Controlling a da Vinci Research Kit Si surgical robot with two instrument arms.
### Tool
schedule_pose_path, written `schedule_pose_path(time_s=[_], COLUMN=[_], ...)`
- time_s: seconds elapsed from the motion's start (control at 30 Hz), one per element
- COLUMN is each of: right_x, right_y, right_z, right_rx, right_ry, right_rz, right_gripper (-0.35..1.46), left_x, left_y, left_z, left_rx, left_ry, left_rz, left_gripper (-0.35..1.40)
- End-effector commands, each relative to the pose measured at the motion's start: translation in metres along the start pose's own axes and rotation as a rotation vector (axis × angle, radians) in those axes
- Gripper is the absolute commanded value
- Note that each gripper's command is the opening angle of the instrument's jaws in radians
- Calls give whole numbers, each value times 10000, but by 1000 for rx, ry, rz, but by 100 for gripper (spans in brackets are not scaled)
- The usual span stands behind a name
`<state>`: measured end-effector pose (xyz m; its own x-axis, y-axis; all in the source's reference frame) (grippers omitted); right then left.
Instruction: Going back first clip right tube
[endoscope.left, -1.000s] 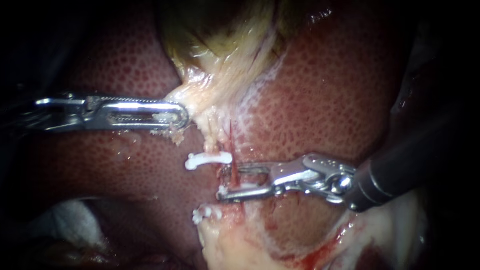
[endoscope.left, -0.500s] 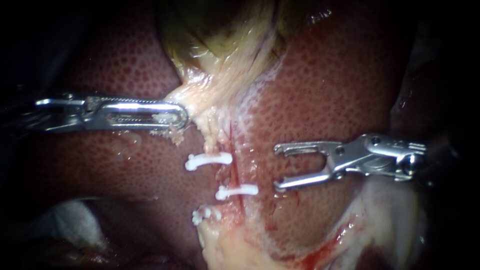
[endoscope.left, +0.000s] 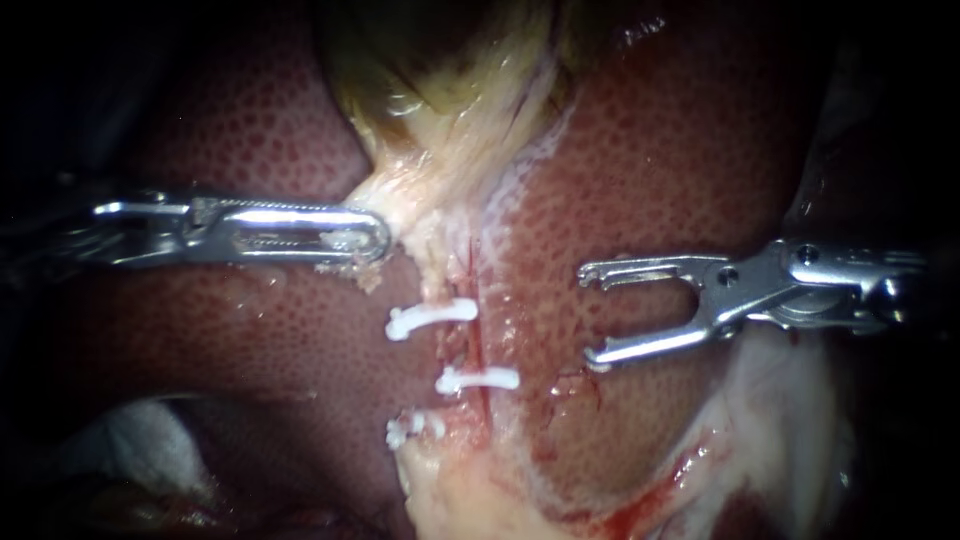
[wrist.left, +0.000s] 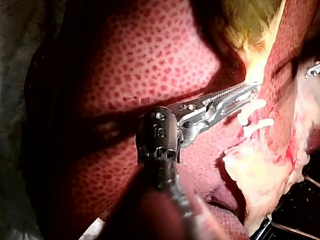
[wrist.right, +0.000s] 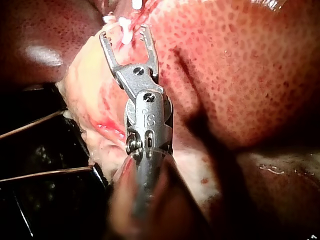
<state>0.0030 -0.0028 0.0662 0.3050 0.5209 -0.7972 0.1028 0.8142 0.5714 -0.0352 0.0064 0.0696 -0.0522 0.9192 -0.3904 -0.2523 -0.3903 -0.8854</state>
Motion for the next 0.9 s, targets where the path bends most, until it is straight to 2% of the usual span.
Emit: schedule_pose_path(time_s=[0.03,0.4,0.9], right_x=[-1,-2,0], right_y=[1,1,1], right_z=[0,-1,-2], right_rx=[0,0,0], right_ry=[0,0,0], right_rz=[0,0,1], right_gripper=[49,49,50], left_x=[-2,-14,-15], left_y=[-3,-17,-17], left_z=[4,47,50], left_rx=[5,4,2], left_ry=[-4,-32,-33], left_rz=[2,19,19], left_gripper=[-35,-35,-35])
